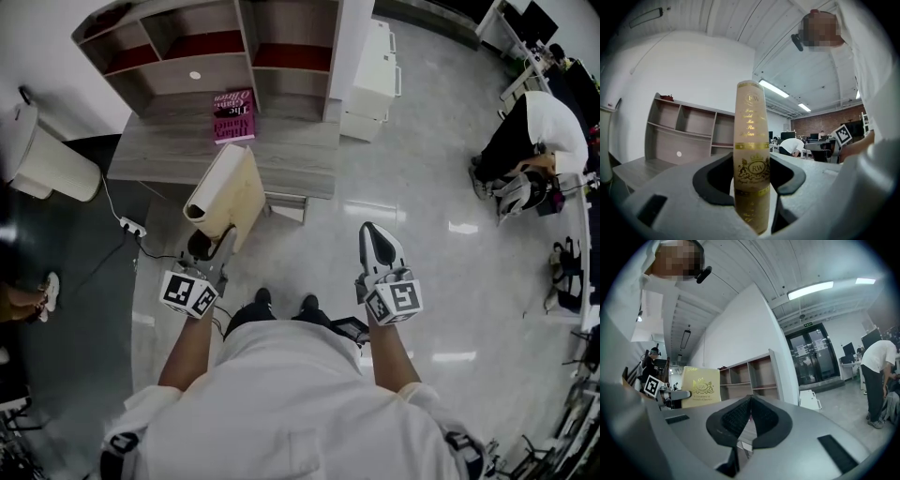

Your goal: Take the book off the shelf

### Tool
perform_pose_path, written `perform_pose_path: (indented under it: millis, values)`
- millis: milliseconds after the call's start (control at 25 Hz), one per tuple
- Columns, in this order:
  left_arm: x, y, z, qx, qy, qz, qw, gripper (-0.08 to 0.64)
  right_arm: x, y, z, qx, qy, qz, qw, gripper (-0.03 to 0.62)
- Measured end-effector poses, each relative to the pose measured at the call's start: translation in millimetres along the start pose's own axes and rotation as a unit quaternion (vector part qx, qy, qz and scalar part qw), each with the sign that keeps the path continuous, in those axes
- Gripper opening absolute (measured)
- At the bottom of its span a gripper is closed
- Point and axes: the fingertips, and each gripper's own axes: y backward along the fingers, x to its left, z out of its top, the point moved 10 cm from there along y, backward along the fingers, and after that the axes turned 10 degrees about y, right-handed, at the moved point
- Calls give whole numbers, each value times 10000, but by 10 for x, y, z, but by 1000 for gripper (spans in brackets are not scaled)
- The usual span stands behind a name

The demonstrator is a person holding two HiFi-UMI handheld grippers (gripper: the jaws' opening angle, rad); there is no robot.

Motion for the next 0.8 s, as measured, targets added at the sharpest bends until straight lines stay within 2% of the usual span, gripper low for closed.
perform_pose_path:
  millis: [160,280,480,640,800]
  values:
    - [184,-75,156,-12,26,-265,9996,201,78,-66,144,0,82,-249,9997,14]
    - [367,-97,238,-74,-25,-381,9992,201,131,-152,289,-76,322,-272,9991,14]
    - [453,-112,239,-129,70,-416,9990,201,124,-186,308,12,311,-388,9988,14]
    - [518,-75,222,-210,383,-292,9986,201,180,-276,361,-22,326,-360,9988,14]
    - [525,-63,248,-213,348,-354,9985,201,171,-352,452,-107,427,-263,9987,14]
